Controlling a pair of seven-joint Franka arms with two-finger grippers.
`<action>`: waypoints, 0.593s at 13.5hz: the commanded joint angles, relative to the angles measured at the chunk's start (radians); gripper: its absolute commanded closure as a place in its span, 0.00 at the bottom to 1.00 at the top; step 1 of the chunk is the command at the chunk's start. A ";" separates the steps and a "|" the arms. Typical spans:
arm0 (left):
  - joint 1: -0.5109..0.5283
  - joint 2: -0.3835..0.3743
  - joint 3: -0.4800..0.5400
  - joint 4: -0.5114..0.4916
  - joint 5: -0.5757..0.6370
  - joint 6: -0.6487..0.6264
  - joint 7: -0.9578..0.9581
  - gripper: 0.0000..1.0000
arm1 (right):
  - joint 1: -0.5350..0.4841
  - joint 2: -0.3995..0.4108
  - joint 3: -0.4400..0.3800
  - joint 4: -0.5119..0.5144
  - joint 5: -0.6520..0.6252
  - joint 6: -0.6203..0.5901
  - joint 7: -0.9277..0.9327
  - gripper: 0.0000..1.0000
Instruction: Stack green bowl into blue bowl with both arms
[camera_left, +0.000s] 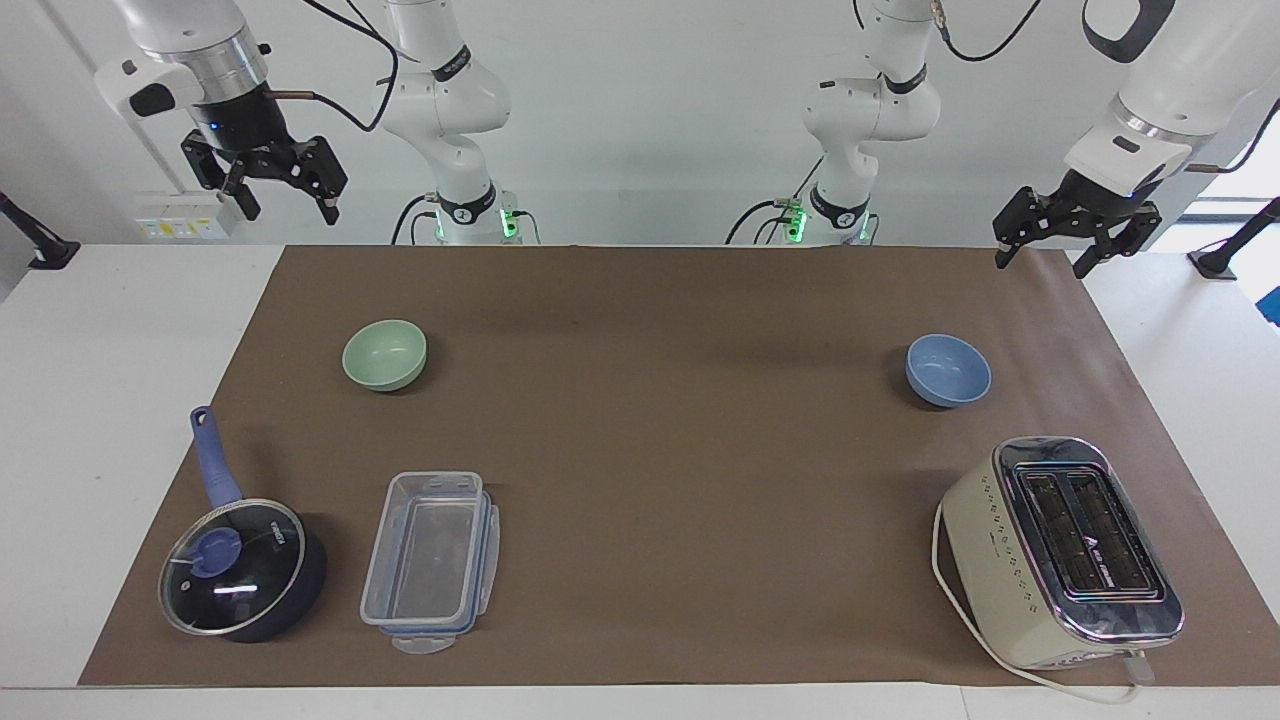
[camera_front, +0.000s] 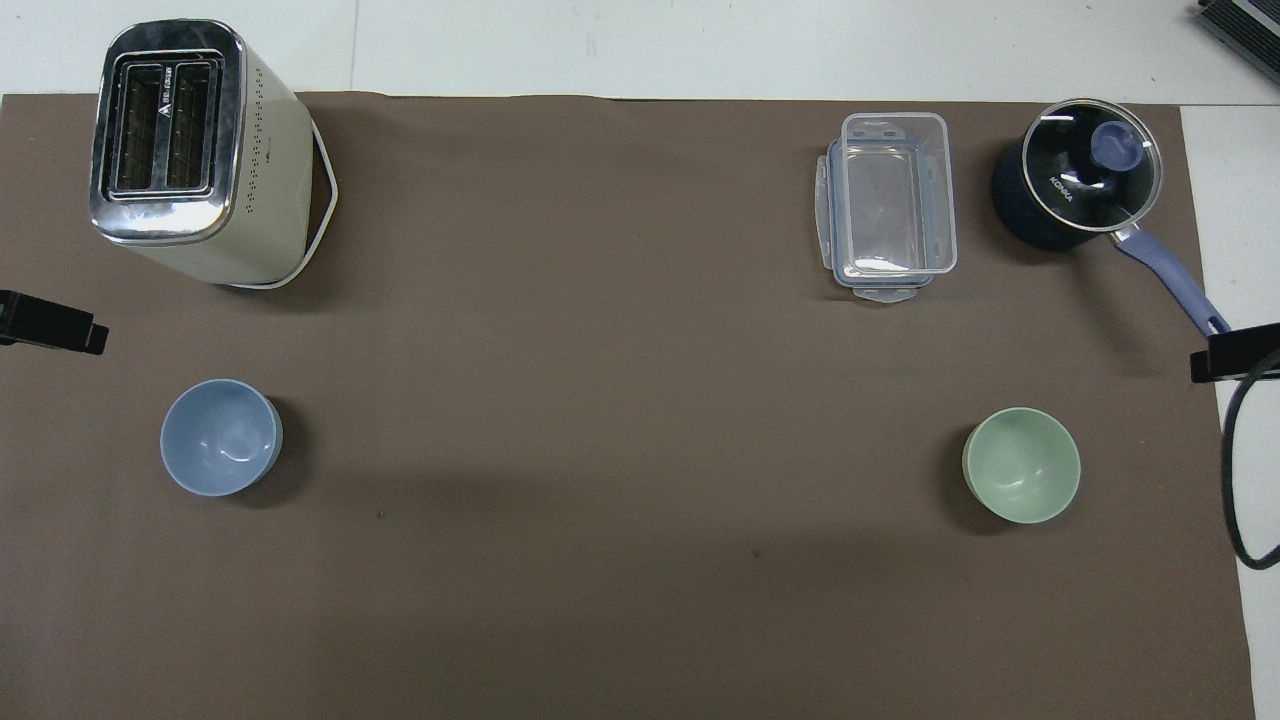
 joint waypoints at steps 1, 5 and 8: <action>0.007 -0.002 -0.005 0.017 0.011 -0.024 -0.004 0.00 | -0.008 -0.011 0.000 -0.020 0.000 0.018 -0.022 0.00; 0.008 -0.002 -0.005 0.017 0.011 -0.021 0.005 0.00 | -0.008 -0.011 -0.002 -0.020 0.000 0.017 -0.024 0.00; 0.007 -0.002 -0.005 0.017 0.011 -0.021 0.002 0.00 | -0.008 -0.011 -0.002 -0.020 0.000 0.017 -0.027 0.00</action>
